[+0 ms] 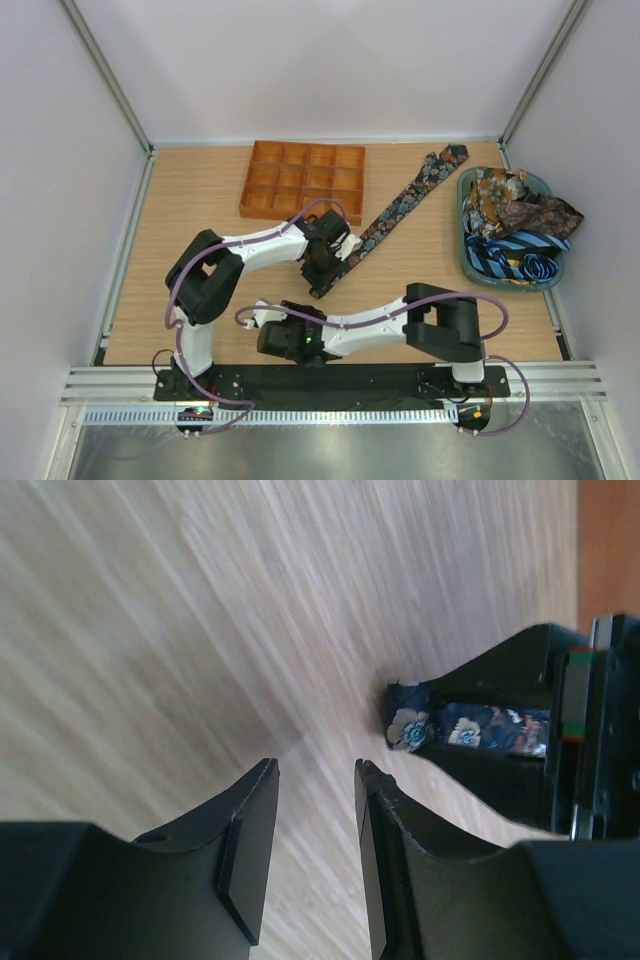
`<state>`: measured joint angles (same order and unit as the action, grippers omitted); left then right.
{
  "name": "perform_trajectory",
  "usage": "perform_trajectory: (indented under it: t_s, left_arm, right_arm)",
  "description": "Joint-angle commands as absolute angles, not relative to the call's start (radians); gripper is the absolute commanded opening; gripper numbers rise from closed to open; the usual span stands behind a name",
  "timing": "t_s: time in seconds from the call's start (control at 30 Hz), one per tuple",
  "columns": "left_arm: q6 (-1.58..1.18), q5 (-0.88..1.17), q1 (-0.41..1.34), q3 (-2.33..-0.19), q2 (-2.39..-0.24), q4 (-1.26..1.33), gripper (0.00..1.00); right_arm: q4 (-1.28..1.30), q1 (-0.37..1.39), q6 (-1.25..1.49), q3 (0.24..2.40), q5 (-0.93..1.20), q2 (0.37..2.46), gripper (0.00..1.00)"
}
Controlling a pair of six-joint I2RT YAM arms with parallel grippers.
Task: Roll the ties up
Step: Roll the tie
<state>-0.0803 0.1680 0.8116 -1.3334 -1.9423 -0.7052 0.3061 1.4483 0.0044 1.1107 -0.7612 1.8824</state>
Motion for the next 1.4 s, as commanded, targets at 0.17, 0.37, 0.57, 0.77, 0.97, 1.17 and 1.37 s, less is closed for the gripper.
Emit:
perform_trajectory:
  t_s: [0.17,0.37,0.57,0.77,0.97,1.17,1.37]
  left_arm:
    - [-0.092,0.209,0.816,-1.373,-1.971,-0.787,0.28]
    - [-0.091,0.212,0.815,-1.379,-1.982,-0.798,0.28]
    - [-0.092,0.222,0.815,-1.390,-1.993,-0.810,0.29]
    - [-0.095,0.222,0.815,-1.390,-1.985,-0.815,0.29]
    - [-0.095,0.229,0.815,-1.393,-1.985,-0.815,0.29]
    - [-0.094,0.232,0.807,-1.394,-1.983,-0.813,0.29]
    - [-0.094,0.236,0.807,-1.390,-1.973,-0.813,0.29]
  right_arm:
    - [0.575,1.424,-0.040,1.385,-0.942,2.083,0.43]
    - [0.632,1.399,-0.017,1.440,-0.975,2.146,0.43]
    - [0.646,1.399,-0.017,1.450,-1.017,2.184,0.43]
    - [0.664,1.394,-0.025,1.468,-1.045,2.218,0.44]
    - [0.670,1.399,-0.043,1.479,-1.104,2.233,0.47]
    - [0.652,1.410,-0.054,1.474,-1.118,2.214,0.49]
    - [0.660,1.404,-0.043,1.479,-1.082,2.220,0.47]
